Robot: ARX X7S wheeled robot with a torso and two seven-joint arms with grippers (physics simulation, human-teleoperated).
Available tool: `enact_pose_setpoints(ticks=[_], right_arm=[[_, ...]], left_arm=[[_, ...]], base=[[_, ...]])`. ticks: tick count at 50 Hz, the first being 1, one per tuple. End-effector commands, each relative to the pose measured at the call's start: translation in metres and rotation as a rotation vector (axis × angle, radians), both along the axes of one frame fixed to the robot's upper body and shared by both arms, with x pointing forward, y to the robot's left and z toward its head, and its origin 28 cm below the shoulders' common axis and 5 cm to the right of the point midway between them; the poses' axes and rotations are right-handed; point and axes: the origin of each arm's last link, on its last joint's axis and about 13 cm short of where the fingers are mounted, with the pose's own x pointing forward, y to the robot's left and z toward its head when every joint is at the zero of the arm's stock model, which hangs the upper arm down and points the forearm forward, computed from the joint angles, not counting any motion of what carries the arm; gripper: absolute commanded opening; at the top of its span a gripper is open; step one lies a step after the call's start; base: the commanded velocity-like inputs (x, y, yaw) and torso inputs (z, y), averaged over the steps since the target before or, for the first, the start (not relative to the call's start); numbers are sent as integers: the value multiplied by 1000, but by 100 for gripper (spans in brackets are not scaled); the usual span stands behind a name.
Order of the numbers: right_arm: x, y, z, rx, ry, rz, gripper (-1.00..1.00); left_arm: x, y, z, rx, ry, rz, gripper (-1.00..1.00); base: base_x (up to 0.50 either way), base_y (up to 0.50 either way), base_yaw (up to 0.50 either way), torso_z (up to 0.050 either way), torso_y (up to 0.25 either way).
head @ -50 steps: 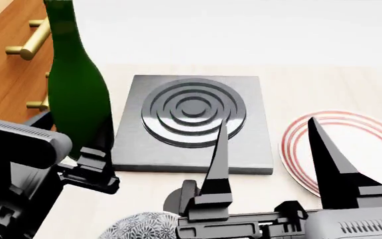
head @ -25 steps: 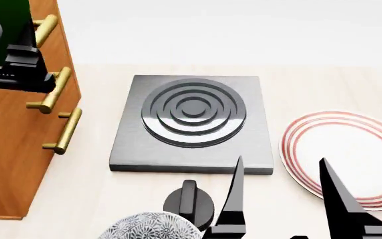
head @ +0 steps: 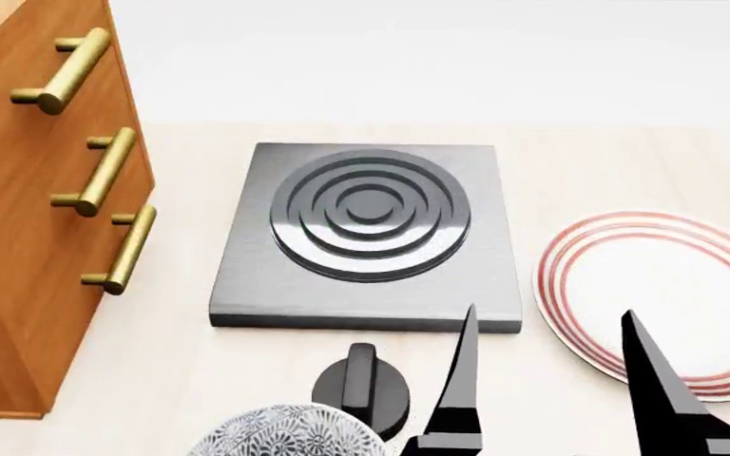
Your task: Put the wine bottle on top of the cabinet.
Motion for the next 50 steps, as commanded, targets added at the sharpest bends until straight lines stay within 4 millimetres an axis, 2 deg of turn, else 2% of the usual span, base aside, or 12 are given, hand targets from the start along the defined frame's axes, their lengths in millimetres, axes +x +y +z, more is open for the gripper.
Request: enact_pose_setpoints(ticks=[1, 8, 14, 19, 30, 41, 50], right_arm=[[0, 0, 1, -6, -17, -7, 100], [0, -2, 3, 1, -21, -8, 100], [0, -2, 3, 2, -24, -7, 100], [1, -1, 2, 3, -22, -6, 100], [0, -1, 1, 1, -16, -6, 100], [1, -1, 0, -1, -15, -5, 100], [1, -1, 0, -2, -12, -2, 100]], left_arm=[[14, 14, 21, -86, 10, 53, -100], [17, 20, 10, -170, 50, 48, -100], [20, 19, 1, -272, 71, -54, -100], [23, 22, 1, -359, 42, -127, -100], [17, 27, 9, -421, -17, -162, -100], [17, 33, -9, -454, 16, -137, -100], [17, 34, -16, -426, 50, -115, -100]], base=[[0, 0, 0, 0, 0], [0, 0, 0, 1, 0], [0, 0, 0, 0, 2], [0, 0, 0, 0, 0], [0, 0, 0, 0, 1], [0, 0, 0, 0, 1], [0, 0, 0, 1, 1]])
